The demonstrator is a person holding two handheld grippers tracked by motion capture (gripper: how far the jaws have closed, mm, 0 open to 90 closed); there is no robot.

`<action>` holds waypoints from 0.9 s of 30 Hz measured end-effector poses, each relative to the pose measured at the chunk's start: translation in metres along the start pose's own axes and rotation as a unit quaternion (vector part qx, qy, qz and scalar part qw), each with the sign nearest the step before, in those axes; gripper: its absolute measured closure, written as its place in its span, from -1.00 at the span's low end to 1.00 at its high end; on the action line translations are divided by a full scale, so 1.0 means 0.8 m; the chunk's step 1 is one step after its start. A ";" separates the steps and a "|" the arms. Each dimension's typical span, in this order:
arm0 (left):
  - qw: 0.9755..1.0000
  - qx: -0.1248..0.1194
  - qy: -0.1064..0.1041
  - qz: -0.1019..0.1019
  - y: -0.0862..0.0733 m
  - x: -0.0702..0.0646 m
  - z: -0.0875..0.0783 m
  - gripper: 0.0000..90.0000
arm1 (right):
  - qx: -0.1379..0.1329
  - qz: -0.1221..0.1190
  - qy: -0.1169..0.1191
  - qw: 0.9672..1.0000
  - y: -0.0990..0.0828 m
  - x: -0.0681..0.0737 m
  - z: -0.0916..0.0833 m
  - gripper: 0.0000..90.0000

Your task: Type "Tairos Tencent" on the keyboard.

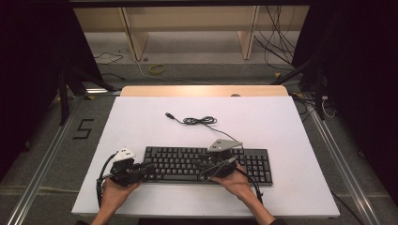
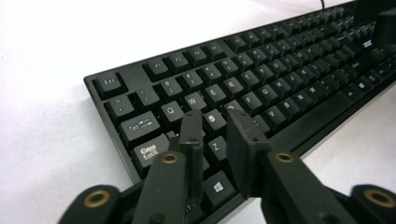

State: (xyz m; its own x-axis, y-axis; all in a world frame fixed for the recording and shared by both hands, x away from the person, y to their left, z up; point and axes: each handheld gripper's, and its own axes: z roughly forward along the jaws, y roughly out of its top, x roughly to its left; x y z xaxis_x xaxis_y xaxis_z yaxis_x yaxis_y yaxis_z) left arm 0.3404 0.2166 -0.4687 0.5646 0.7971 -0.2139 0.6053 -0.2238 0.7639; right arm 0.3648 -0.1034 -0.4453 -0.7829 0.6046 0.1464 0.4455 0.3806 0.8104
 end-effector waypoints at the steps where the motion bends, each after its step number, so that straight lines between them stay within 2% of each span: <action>1: 1.000 0.001 0.000 -0.001 0.000 0.000 0.000 0.75 | 0.001 -0.002 0.001 1.000 0.001 0.001 0.002 0.54; 8: 1.000 0.009 0.006 0.003 -0.002 0.001 0.000 0.96 | 0.014 -0.003 0.010 1.000 0.008 0.005 0.020 0.87; 13: 1.000 0.015 0.007 0.003 -0.002 0.003 0.001 0.98 | 0.019 -0.003 0.010 1.000 0.014 0.006 0.030 1.00; 20: 1.000 0.026 0.007 0.003 -0.002 0.005 0.004 0.99 | 0.032 -0.002 0.008 0.999 0.023 0.010 0.054 1.00; 22: 0.999 0.031 0.010 -0.001 -0.002 0.005 0.006 0.99 | 0.045 -0.003 0.006 0.999 0.024 0.011 0.064 1.00; 27: 0.999 0.038 0.012 0.000 -0.002 0.007 0.007 0.99 | 0.057 -0.004 0.005 0.998 0.028 0.013 0.073 1.00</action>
State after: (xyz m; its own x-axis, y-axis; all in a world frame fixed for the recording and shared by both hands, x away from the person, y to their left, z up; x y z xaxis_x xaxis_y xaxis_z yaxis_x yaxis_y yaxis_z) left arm 0.3456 0.2184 -0.4749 0.5514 0.8102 -0.1989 0.6472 -0.2650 0.7147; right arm 0.3921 -0.0479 -0.4588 -0.7908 0.5944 0.1460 0.4850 0.4632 0.7417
